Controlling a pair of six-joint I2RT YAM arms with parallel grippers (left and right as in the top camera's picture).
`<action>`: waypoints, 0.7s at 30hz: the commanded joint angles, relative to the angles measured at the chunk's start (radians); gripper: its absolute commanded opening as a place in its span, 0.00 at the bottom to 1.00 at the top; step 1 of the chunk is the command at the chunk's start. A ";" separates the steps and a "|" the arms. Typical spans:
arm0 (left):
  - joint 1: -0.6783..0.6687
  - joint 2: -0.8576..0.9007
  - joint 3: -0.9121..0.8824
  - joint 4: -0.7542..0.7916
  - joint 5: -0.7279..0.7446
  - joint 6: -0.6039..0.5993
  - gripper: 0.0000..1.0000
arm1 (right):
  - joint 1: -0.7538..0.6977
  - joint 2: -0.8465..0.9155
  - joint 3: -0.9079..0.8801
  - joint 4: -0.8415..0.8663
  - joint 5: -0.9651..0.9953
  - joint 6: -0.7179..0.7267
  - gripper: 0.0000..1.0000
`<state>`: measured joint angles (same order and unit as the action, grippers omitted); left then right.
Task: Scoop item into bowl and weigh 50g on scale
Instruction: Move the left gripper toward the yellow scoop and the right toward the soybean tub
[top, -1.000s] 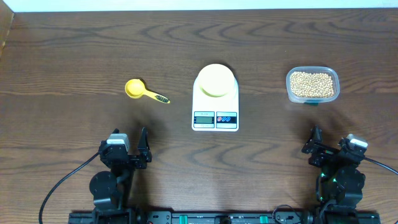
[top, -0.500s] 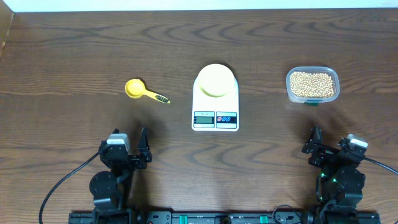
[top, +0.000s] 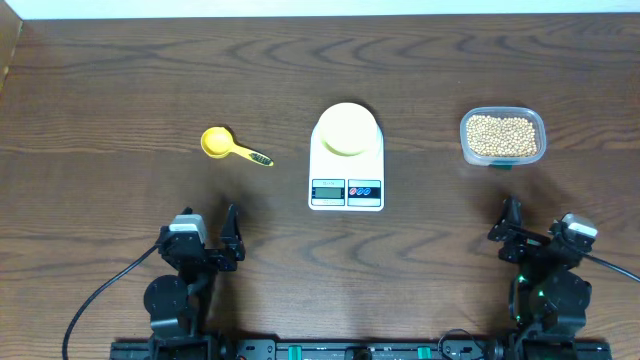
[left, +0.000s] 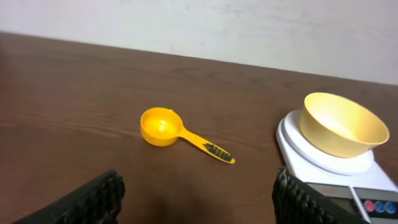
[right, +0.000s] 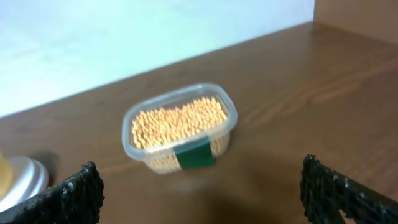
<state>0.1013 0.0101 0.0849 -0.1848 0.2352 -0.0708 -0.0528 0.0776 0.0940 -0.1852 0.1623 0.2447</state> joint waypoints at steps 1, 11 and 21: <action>0.005 -0.004 0.026 -0.005 0.061 -0.092 0.79 | 0.004 -0.006 0.015 0.051 -0.020 -0.065 0.99; 0.005 0.185 0.423 0.023 0.066 -0.046 0.79 | 0.004 0.165 0.339 0.087 -0.011 -0.263 0.99; 0.005 0.748 0.966 -0.161 0.071 -0.047 0.79 | 0.004 0.678 0.834 -0.145 -0.109 -0.291 0.99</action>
<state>0.1024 0.6518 0.9527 -0.2840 0.2909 -0.1234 -0.0525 0.6487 0.8303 -0.2737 0.1257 -0.0265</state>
